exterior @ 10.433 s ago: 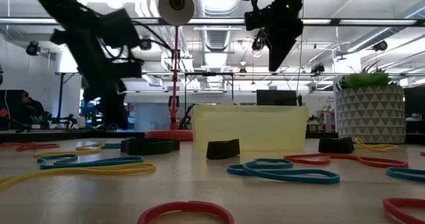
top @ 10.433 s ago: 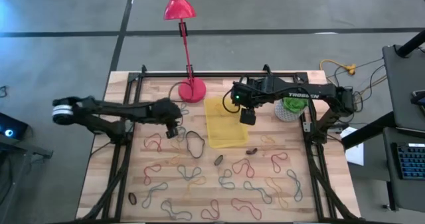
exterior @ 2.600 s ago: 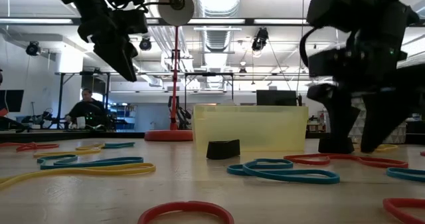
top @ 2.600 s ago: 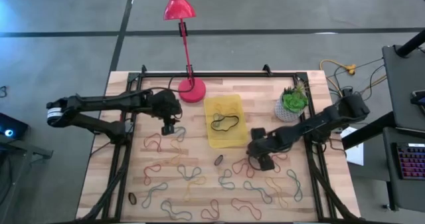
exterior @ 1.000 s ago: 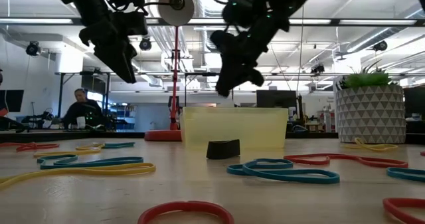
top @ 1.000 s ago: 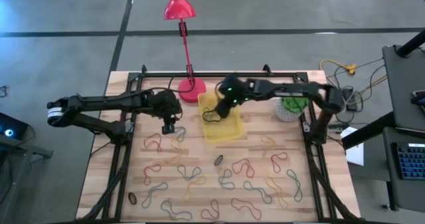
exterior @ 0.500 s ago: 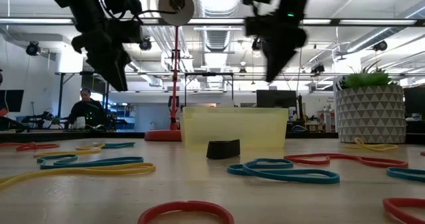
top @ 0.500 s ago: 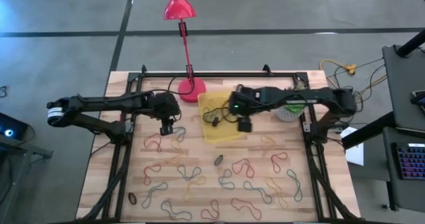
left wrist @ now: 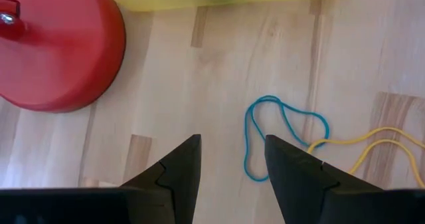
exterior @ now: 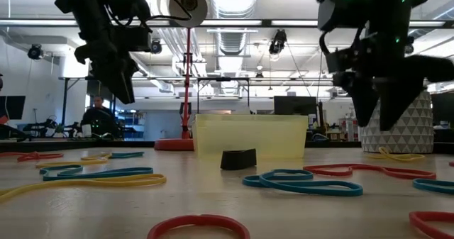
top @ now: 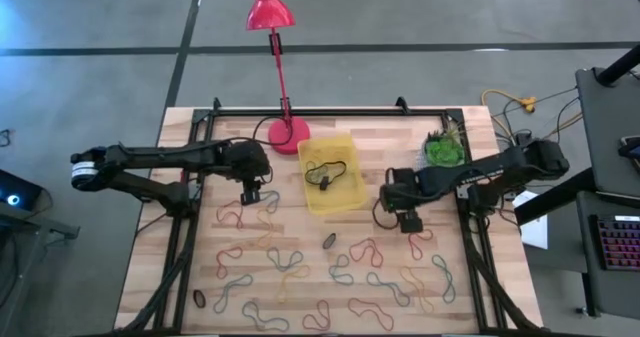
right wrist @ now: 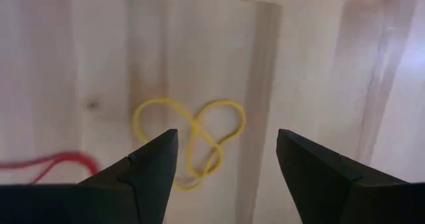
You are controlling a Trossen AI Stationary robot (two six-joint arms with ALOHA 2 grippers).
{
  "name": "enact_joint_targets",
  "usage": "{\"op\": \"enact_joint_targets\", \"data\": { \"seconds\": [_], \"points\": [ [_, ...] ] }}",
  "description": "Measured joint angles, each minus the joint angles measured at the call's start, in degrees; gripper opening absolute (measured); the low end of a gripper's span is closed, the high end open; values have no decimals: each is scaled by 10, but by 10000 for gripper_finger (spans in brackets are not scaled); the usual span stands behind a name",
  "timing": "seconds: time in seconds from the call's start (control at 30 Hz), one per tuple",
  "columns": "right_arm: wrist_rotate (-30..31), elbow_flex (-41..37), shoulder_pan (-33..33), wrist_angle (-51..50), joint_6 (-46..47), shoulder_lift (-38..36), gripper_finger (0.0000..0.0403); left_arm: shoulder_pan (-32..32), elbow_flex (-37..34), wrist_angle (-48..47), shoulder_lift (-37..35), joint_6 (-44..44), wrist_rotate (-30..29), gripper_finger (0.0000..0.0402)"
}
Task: Pick and place rubber bands into bin
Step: Put the yellow rubber band into the yellow bin
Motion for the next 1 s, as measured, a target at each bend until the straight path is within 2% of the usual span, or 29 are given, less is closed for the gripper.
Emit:
{"op": "enact_joint_targets", "data": {
  "seconds": [0.2, 0.47, 0.6, 0.9, 1.0],
  "points": [
    [-2, -37, -1, 65, -1, 1, 228, 0, -1, 0, 0, 0, -1, 151],
    [-9, -58, -1, 90, -9, 7, 219, 0, -1, 1, 0, -4, -1, 151],
    [-51, -65, 3, 103, -24, 25, 219, 0, -1, 2, 0, -5, -1, 151],
    [-39, -61, 2, 103, -24, 82, 217, 0, -1, 2, 0, -5, -1, 151],
    [-10, -59, 3, 111, -12, 83, 194, 0, -1, 2, 0, -5, -1, 151]
  ]
}}
